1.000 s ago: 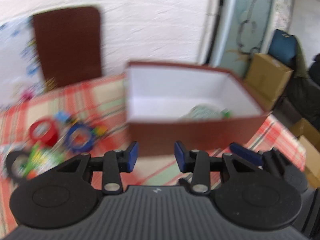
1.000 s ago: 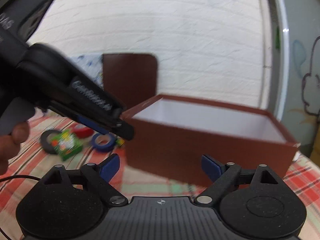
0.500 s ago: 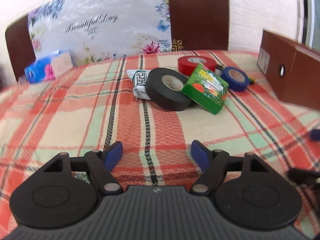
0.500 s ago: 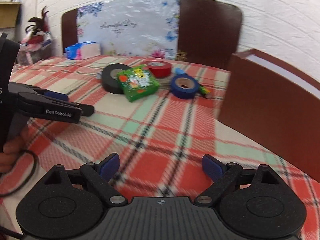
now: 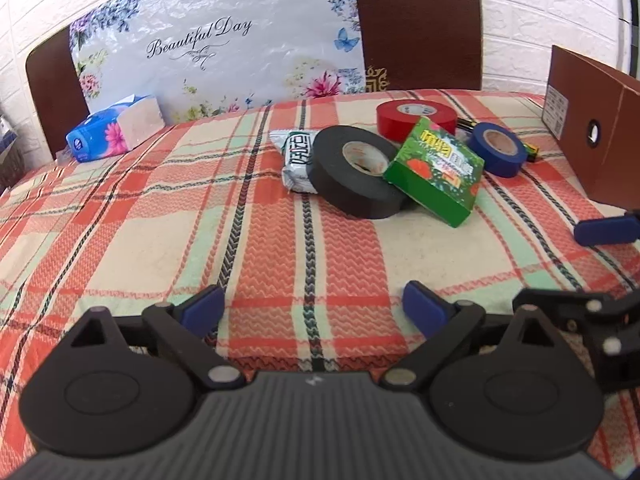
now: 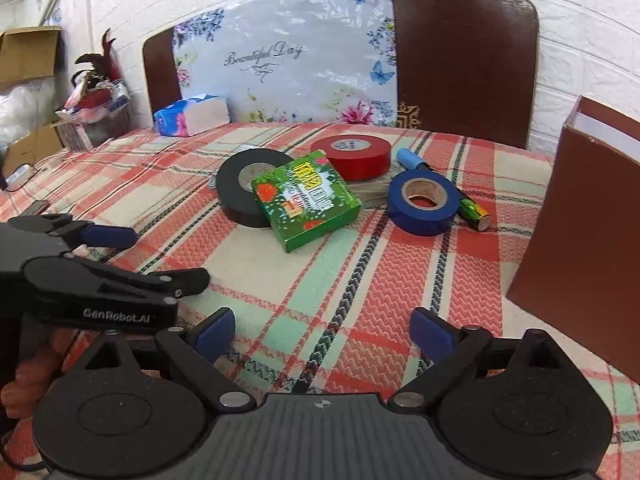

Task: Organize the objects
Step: 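Move the left gripper back toward the items on the cloth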

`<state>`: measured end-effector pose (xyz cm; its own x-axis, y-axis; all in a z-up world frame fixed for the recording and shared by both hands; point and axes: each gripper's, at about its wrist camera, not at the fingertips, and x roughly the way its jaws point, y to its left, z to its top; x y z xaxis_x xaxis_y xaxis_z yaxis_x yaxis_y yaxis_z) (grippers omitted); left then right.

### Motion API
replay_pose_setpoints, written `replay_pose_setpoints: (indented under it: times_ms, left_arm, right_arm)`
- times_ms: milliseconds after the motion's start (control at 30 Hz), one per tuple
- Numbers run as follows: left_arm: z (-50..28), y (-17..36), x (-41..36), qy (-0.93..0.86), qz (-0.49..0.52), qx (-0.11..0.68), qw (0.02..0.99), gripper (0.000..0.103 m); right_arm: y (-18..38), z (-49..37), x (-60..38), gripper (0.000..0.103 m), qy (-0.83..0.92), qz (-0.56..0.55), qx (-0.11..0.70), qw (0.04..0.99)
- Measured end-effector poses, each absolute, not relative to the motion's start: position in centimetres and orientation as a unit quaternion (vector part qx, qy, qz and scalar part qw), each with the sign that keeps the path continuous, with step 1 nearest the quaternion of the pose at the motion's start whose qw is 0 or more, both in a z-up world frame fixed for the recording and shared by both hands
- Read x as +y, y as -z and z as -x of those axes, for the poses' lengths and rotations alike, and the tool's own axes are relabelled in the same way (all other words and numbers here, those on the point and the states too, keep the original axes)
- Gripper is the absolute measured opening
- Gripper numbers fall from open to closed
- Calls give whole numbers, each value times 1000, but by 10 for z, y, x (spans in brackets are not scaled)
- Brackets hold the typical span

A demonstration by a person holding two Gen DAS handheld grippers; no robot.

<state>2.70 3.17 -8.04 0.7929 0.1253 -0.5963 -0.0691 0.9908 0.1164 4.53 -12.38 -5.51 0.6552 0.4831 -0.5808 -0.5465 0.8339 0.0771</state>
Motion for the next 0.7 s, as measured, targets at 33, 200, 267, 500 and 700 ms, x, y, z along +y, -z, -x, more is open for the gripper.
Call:
replay_pose_setpoints:
  times_ms: [33,200,267,500,700]
  left_arm:
    - [-27,80,32,-54,-44,319,945,101]
    - [-29,80,31,-63,-42,324,943,103]
    - [-28,80,30,-65,-43,324,943,103]
    - [-29,80,30,-67,-44,324,943,103]
    - [-29,79,30,-66,-43,324,943,103]
  right_arm:
    - [55,-46,-124,97,-288,53,303,907]
    - [54,-48,-129,99,-300,32,303,904]
    - [54,-49,-132,99,-304,25,301,903]
    - [55,-51,-136,98,-302,11,297,906]
    - [55,-49,-136,98,-290,18,293,911]
